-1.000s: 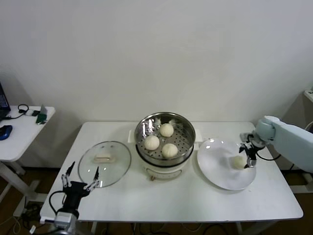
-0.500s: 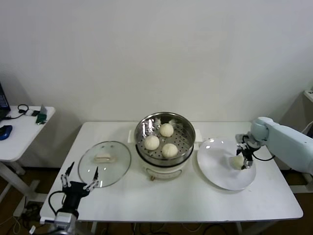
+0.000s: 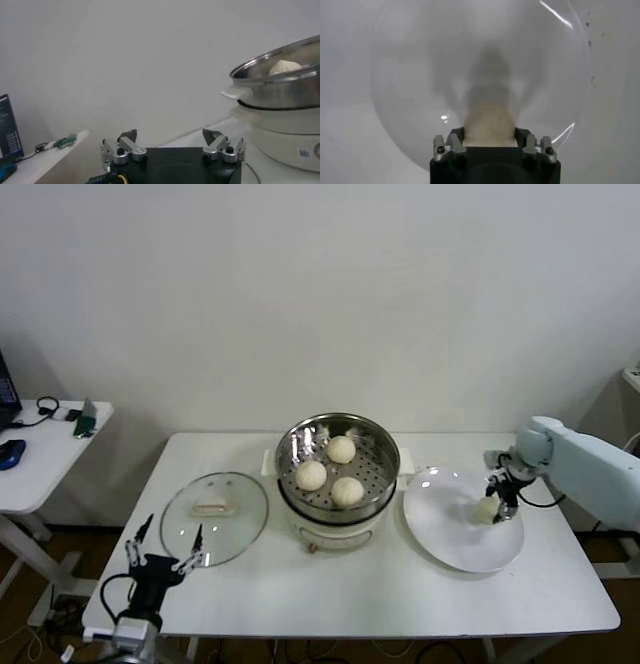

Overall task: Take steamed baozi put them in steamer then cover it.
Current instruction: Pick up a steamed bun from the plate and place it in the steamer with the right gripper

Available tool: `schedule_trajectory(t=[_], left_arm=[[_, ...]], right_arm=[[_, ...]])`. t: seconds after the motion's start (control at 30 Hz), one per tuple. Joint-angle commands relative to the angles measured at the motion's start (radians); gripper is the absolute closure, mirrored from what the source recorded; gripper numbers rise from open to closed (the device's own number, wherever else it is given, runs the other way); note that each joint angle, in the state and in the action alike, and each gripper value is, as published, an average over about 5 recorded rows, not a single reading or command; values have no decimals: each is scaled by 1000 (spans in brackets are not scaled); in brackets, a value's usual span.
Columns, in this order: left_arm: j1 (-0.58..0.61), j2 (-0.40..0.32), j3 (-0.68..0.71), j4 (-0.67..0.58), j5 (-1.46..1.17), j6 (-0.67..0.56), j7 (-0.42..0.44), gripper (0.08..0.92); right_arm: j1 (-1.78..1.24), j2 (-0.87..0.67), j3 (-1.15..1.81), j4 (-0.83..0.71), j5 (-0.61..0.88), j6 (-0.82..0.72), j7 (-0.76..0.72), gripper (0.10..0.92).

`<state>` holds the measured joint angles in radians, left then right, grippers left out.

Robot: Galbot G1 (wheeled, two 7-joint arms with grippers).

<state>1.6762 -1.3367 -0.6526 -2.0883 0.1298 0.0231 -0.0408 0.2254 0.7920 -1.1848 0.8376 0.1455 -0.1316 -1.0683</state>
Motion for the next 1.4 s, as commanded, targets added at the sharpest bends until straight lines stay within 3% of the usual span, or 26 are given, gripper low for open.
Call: schedule_trajectory(t=[0.03, 0.43, 0.77, 1.0, 1.4], left_arm=[[-2, -2, 7, -2, 1, -1, 1, 177], [-6, -4, 30, -25, 1, -3, 7, 177], [-19, 1, 32, -53, 1, 7, 13, 177], [-17, 6, 25, -61, 0, 3, 14, 177], [-7, 3, 12, -56, -8, -9, 11, 177]], right_arm=[[249, 4, -243, 71, 300, -61, 12, 355], [686, 197, -665, 154, 734, -89, 20, 355], [746, 460, -721, 160, 918, -107, 40, 352], [702, 558, -727, 165, 952, -124, 63, 347], [551, 579, -719, 165, 876, -154, 119, 347]])
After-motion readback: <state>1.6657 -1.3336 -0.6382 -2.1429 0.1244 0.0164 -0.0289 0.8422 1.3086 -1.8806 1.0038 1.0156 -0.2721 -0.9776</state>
